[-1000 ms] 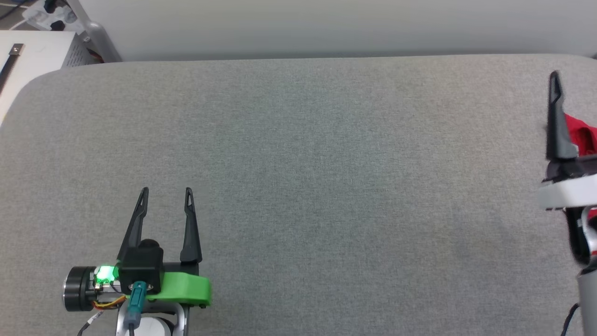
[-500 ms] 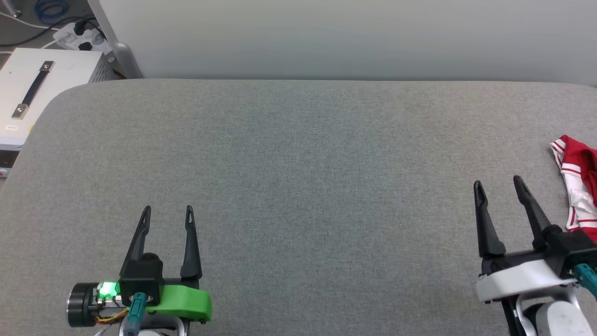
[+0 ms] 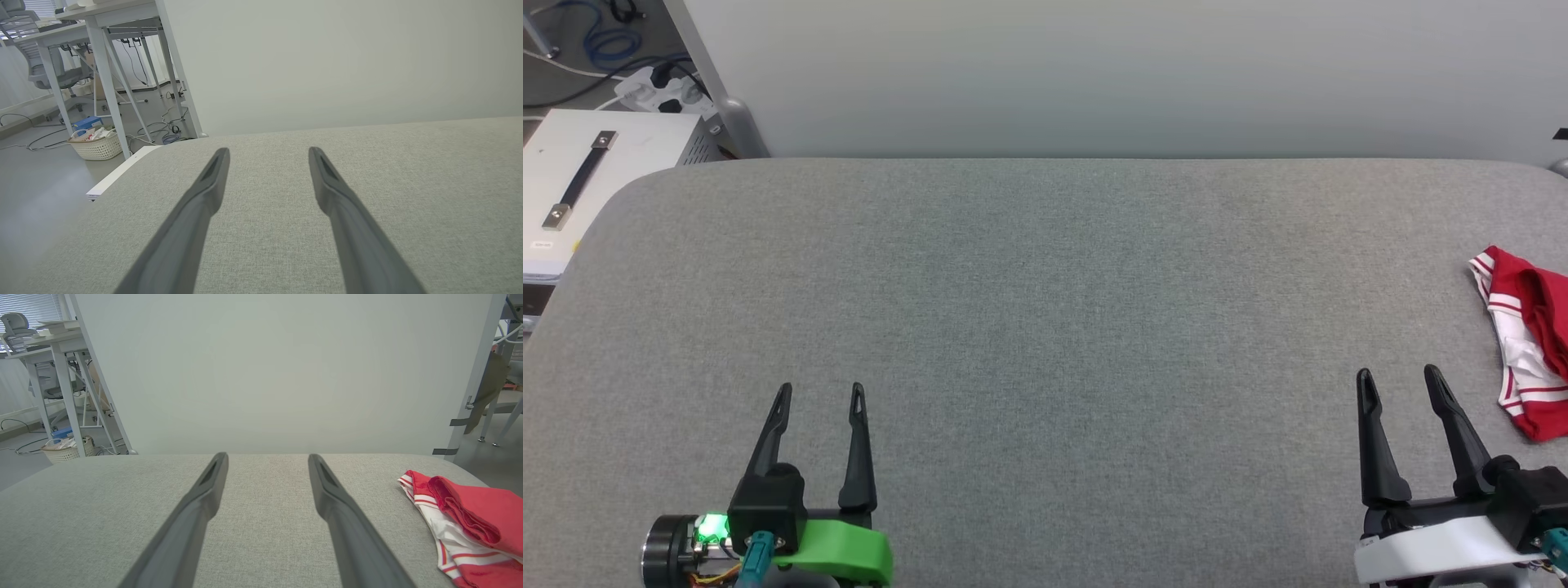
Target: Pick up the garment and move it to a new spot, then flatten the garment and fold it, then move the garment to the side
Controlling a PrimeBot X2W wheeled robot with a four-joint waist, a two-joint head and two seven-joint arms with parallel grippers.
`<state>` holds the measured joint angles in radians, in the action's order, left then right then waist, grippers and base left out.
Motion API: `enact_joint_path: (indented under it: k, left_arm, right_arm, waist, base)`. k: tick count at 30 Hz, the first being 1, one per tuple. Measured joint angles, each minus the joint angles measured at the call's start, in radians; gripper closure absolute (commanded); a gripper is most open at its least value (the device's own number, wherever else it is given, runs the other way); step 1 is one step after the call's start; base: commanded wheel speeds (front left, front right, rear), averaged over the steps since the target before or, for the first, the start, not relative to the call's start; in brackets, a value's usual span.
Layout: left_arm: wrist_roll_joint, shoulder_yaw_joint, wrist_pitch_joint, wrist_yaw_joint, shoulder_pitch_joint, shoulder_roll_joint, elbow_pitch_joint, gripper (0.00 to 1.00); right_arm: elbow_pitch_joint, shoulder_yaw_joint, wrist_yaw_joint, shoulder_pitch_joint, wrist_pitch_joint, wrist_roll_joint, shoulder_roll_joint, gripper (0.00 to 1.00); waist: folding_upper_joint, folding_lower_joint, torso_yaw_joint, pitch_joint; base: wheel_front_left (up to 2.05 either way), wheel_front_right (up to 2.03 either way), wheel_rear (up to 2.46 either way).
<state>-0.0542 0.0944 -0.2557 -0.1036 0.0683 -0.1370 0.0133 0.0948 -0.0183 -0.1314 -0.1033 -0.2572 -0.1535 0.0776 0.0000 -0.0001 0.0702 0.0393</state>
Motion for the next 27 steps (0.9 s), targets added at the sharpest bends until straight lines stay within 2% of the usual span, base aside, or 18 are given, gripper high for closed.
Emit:
enact_joint_path:
  k: [14, 15, 27]
  left_arm:
    - [0.000, -0.028, 0.000, 0.039, 0.015, 0.014, -0.006, 0.00]
    - [0.000, -0.030, 0.000, 0.043, 0.016, 0.015, -0.006, 1.00]
    - [0.000, -0.032, 0.013, 0.043, 0.014, 0.015, -0.005, 1.00]
  right_arm:
    - [0.004, 0.017, 0.000, -0.025, 0.000, -0.015, -0.007, 0.00]
    - [0.003, 0.018, 0.000, -0.025, 0.000, -0.016, -0.007, 1.00]
    - [0.000, 0.017, 0.000, -0.023, 0.015, -0.009, -0.007, 1.00]
  waist:
    - [0.0000, 0.0000, -0.007, -0.014]
    - [0.0000, 0.0000, -0.007, -0.014]
    - [0.0000, 0.0000, -0.011, -0.016]
  base:
    - [0.00, 0.00, 0.00]
    - [0.00, 0.00, 0.00]
    - [0.00, 0.00, 0.00]
